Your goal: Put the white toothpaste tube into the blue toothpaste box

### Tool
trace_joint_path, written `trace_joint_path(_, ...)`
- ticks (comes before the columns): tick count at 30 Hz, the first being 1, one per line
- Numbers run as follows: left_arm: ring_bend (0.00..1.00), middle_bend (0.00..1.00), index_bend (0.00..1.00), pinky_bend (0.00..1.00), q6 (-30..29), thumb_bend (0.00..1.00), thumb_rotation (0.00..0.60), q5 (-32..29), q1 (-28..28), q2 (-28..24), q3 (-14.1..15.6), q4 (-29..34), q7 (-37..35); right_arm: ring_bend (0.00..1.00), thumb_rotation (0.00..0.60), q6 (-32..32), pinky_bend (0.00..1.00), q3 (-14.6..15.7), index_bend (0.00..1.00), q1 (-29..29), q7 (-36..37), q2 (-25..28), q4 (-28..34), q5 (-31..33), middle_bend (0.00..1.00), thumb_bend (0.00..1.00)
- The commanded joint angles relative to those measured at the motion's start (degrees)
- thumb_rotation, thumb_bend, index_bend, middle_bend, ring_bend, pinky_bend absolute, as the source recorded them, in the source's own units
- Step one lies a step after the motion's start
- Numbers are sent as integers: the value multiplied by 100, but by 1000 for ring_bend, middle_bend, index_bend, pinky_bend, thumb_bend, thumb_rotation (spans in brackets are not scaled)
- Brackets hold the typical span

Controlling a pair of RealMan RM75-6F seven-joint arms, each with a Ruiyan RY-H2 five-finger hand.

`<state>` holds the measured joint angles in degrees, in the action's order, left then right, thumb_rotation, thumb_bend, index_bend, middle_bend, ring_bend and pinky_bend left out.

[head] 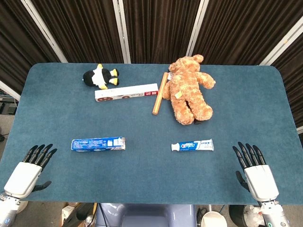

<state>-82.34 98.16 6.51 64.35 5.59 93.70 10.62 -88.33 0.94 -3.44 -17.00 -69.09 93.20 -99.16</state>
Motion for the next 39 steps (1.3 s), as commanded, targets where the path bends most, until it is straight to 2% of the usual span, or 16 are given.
trace_joint_path(1, 0, 0, 0, 0, -121, 0, 600, 133, 6, 56, -16, -75, -72, 2, 600, -4, 87, -3, 0, 9, 26, 4, 18, 26, 24, 405)
trace_joint_path(9, 0, 0, 0, 0, -288, 0, 600, 294, -14, 155, -10, -274, -177, 2, 600, 10, 87, 9, 0, 20, 82, 38, 51, 58, 24, 405)
trace_joint_path(21, 0, 0, 0, 14, -91, 0, 600, 168, 56, 158, -24, -242, -165, 2, 600, -6, 87, 12, 0, 27, 66, 31, 60, 37, 24, 405)
trace_joint_path(27, 0, 0, 0, 36, 300, 0, 600, -70, 390, 309, -340, -204, 205, 2, 600, -13, 87, 32, 0, 30, 128, 57, 63, 9, 24, 405)
trace_joint_path(31, 0, 0, 0, 42, 739, 0, 600, -456, 641, 504, -582, -30, 620, 2, 600, -2, 87, 33, 0, 26, 142, 67, 71, 11, 25, 405)
trace_joint_path(35, 68, 26, 1, 170, 1369, 23, 600, -1027, 1040, 870, -911, 44, 1330, 2, 600, 19, 87, 30, 0, 29, 147, 77, 80, 49, 24, 405)
trace_joint_path(39, 128, 112, 42, 197, 1777, 55, 600, -1471, 1343, 1214, -1125, -64, 1775, 2, 600, 19, 87, 33, 0, 33, 159, 94, 104, 55, 25, 405)
